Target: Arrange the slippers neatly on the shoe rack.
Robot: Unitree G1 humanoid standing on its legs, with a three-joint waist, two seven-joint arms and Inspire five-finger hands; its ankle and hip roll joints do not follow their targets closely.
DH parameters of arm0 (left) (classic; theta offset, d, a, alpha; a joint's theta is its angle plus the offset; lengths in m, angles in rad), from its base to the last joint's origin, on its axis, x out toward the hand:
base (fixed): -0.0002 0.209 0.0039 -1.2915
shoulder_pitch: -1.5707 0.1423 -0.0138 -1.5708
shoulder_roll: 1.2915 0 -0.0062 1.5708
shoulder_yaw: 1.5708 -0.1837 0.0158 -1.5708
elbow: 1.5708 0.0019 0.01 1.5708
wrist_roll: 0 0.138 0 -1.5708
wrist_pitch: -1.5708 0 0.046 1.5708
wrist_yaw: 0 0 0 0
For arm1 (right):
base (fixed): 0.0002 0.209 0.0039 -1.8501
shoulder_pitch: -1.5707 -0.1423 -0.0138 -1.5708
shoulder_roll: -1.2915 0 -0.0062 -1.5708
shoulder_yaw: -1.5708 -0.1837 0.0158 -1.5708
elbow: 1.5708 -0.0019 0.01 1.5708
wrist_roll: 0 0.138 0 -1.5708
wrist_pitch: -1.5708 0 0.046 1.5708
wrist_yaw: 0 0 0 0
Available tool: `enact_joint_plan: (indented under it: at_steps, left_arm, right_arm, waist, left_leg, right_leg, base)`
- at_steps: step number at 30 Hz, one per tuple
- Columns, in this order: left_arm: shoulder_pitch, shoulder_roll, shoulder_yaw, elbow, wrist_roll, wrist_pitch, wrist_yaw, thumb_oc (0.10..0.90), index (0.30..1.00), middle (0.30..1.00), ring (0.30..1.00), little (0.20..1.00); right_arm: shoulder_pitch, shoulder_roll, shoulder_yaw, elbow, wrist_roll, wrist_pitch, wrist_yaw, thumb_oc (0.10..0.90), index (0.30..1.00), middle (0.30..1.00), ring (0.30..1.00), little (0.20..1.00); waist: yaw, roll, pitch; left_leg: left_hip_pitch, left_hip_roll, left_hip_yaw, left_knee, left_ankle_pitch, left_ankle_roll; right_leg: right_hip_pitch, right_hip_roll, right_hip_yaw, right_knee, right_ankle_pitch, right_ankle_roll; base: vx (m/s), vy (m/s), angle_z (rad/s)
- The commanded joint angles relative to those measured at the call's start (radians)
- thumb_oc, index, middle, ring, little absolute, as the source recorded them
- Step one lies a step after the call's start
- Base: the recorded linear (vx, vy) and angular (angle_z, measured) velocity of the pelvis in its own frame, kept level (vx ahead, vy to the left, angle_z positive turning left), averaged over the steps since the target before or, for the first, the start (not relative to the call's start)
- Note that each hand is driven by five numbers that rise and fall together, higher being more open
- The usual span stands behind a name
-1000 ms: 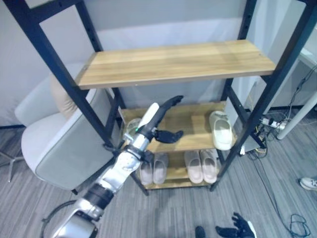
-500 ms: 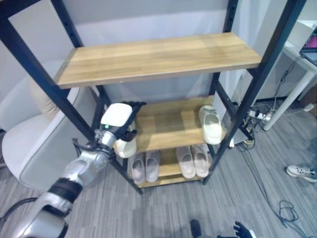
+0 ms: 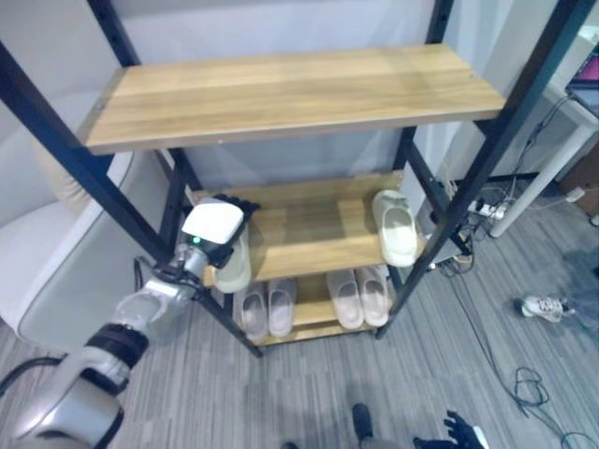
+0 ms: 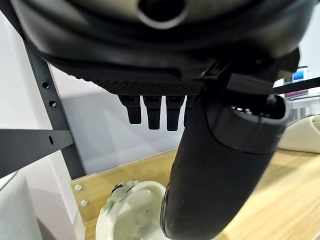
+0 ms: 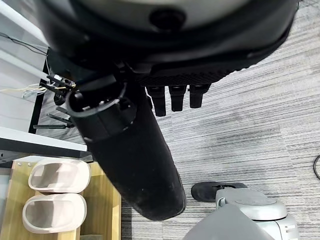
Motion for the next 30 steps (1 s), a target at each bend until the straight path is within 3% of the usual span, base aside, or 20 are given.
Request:
enact_joint_plan:
  at_steps: [1,17,18,20,21,22,24,26,28,29,30]
  left_arm:
    - [-0.252,0.022,0.062,0.039,0.022,0.059,0.082,0.8,0.9,0.9,0.9,0.9]
    - [-0.384,0.003,-0.015,0.2,0.012,0.105,0.095,0.8,0.9,0.9,0.9,0.9]
    - [-0.389,-0.001,-0.024,0.215,0.015,0.105,0.091,0.707,0.761,0.761,0.761,0.761]
    - [-0.394,-0.005,-0.027,0.226,0.014,0.106,0.088,0.653,0.679,0.679,0.679,0.679]
    - [-0.394,-0.009,-0.026,0.239,0.012,0.109,0.088,0.651,0.676,0.676,0.676,0.676]
    - [-0.397,-0.016,-0.028,0.256,0.015,0.114,0.088,0.7,0.749,0.749,0.749,0.749]
    - [-0.399,-0.027,-0.036,0.266,0.017,0.114,0.082,0.737,0.806,0.806,0.806,0.806]
    - [-0.401,-0.036,-0.042,0.274,0.02,0.114,0.08,0.736,0.804,0.804,0.804,0.804]
    - [-0.413,-0.049,-0.053,0.303,0.015,0.115,0.081,0.7,0.749,0.749,0.749,0.749]
    - [-0.425,-0.059,-0.05,0.301,0.022,0.123,0.088,0.577,0.566,0.566,0.566,0.566]
    - [-0.418,-0.061,-0.052,0.299,0.041,0.123,0.088,0.533,0.5,0.5,0.5,0.5]
  right_arm:
    - [-0.037,-0.09,-0.005,-0.054,-0.022,-0.05,-0.045,0.8,0.9,0.9,0.9,0.9]
    - [-0.064,-0.112,0.018,-0.121,-0.019,-0.056,-0.049,0.8,0.9,0.9,0.9,0.9]
    - [-0.063,-0.111,0.019,-0.123,-0.019,-0.057,-0.05,0.8,0.9,0.9,0.9,0.9]
    - [-0.063,-0.112,0.017,-0.125,-0.019,-0.057,-0.051,0.8,0.9,0.9,0.9,0.9]
    - [-0.063,-0.112,0.015,-0.127,-0.017,-0.059,-0.052,0.8,0.9,0.9,0.9,0.9]
    - [-0.064,-0.114,0.013,-0.132,-0.016,-0.062,-0.054,0.8,0.9,0.9,0.9,0.9]
    - [-0.066,-0.117,0.012,-0.137,-0.017,-0.062,-0.058,0.8,0.9,0.9,0.9,0.9]
    - [-0.067,-0.12,0.012,-0.14,-0.018,-0.062,-0.058,0.8,0.9,0.9,0.9,0.9]
    - [-0.073,-0.128,0.01,-0.144,-0.016,-0.063,-0.061,0.8,0.9,0.9,0.9,0.9]
    - [-0.102,-0.134,0.026,-0.141,-0.039,-0.058,-0.091,0.8,0.9,0.9,0.9,0.9]
    - [-0.088,-0.134,0.033,-0.151,-0.048,-0.062,-0.079,0.8,0.9,0.9,0.9,0.9]
  waist:
    - [0.002,0.04,0.013]
    - [-0.006,0.035,0.041]
    - [-0.007,0.034,0.043]
    - [-0.006,0.034,0.044]
    - [-0.007,0.034,0.047]
    - [-0.008,0.033,0.051]
    - [-0.009,0.034,0.053]
    - [-0.01,0.034,0.055]
    - [-0.012,0.033,0.062]
    - [-0.005,0.032,0.067]
    - [-0.003,0.031,0.071]
  left_leg:
    - [-0.048,0.027,-0.095,-0.002,-0.047,-0.057]
    - [-0.106,0.023,-0.099,-0.002,-0.034,-0.056]
    - [-0.106,0.023,-0.098,-0.002,-0.034,-0.056]
    - [-0.107,0.023,-0.097,-0.002,-0.033,-0.056]
    - [-0.109,0.023,-0.097,-0.002,-0.033,-0.055]
    - [-0.113,0.022,-0.099,-0.002,-0.033,-0.055]
    - [-0.115,0.022,-0.101,-0.002,-0.033,-0.054]
    - [-0.116,0.022,-0.101,-0.002,-0.033,-0.054]
    - [-0.121,0.022,-0.102,-0.002,-0.031,-0.054]
    - [-0.127,0.023,-0.105,-0.002,-0.029,-0.054]
    - [-0.133,0.022,-0.108,-0.002,-0.026,-0.053]
  right_leg:
    - [0.076,0.026,-0.04,-0.001,-0.15,0.078]
    - [0.017,0.017,-0.04,-0.001,-0.136,0.079]
    - [0.016,0.017,-0.038,-0.001,-0.135,0.079]
    - [0.015,0.016,-0.038,-0.001,-0.134,0.079]
    - [0.014,0.016,-0.037,-0.001,-0.134,0.078]
    - [0.011,0.016,-0.039,-0.001,-0.134,0.078]
    - [0.009,0.015,-0.04,-0.001,-0.135,0.078]
    - [0.007,0.015,-0.041,-0.001,-0.134,0.078]
    - [0.002,0.015,-0.039,-0.001,-0.131,0.079]
    - [-0.002,0.015,-0.043,-0.001,-0.131,0.079]
    - [-0.005,0.015,-0.044,-0.001,-0.131,0.079]
  base:
    - [0.0,0.0,0.0]
    - [0.0,0.002,-0.01]
    - [0.0,0.0,0.0]
    - [0.0,0.0,0.0]
    - [0.0,0.012,-0.04]
    - [0.0,0.009,-0.03]
    - [0.0,0.0,0.0]
    - [0.0,0.0,0.0]
    - [0.0,0.0,0.0]
    - [0.0,0.0,0.0]
    - [0.0,0.0,0.0]
